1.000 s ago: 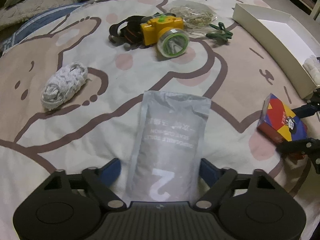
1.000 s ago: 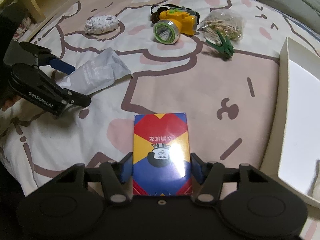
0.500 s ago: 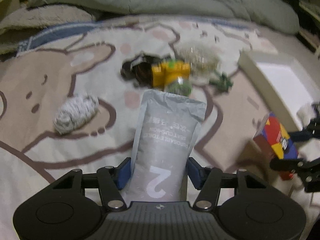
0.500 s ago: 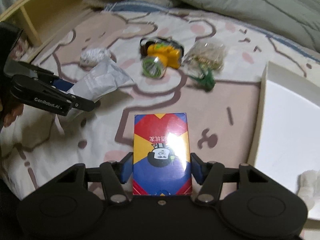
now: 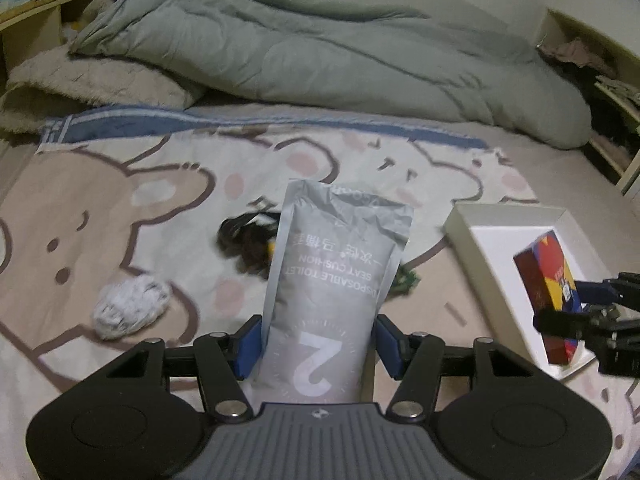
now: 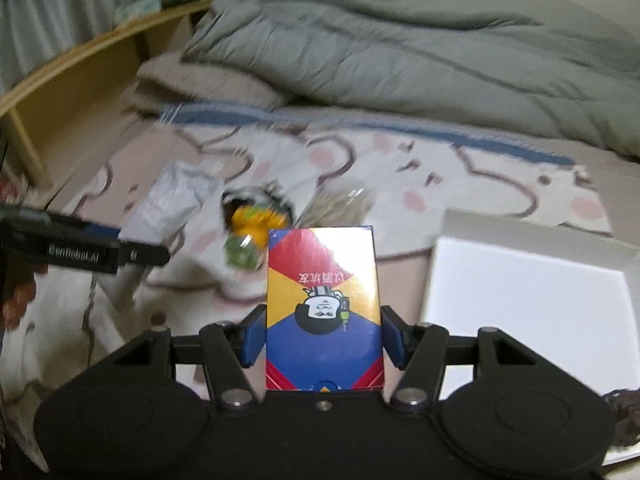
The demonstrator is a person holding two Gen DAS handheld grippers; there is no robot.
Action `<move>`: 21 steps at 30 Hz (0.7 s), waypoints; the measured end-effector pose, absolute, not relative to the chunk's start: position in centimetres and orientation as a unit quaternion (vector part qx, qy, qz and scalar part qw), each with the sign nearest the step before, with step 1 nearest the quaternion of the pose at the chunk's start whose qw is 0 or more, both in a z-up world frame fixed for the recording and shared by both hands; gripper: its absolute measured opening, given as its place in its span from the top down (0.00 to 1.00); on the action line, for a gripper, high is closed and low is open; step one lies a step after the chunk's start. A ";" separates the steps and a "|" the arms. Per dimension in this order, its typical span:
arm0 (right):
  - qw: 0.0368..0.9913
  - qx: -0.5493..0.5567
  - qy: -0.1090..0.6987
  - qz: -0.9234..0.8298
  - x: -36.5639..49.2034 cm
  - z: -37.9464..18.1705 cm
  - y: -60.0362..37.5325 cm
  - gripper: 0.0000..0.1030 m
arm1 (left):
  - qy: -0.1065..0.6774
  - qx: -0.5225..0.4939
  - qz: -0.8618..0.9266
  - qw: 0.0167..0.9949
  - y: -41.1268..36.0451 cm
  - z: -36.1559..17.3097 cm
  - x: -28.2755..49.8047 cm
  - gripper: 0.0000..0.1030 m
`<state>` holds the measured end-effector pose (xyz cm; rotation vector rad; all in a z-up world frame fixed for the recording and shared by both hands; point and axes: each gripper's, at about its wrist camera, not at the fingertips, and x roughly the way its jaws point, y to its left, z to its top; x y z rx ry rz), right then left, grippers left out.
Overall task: Organize objects
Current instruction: 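Carry the card box with the right tool while the left tool carries the packet over the box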
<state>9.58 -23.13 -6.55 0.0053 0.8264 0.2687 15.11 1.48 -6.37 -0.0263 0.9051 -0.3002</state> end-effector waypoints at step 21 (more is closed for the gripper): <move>0.931 0.025 0.363 0.020 12.0 -6.3 -36.6 0.42 | 0.415 -0.056 -0.206 0.885 -12.4 -4.3 17.7 0.42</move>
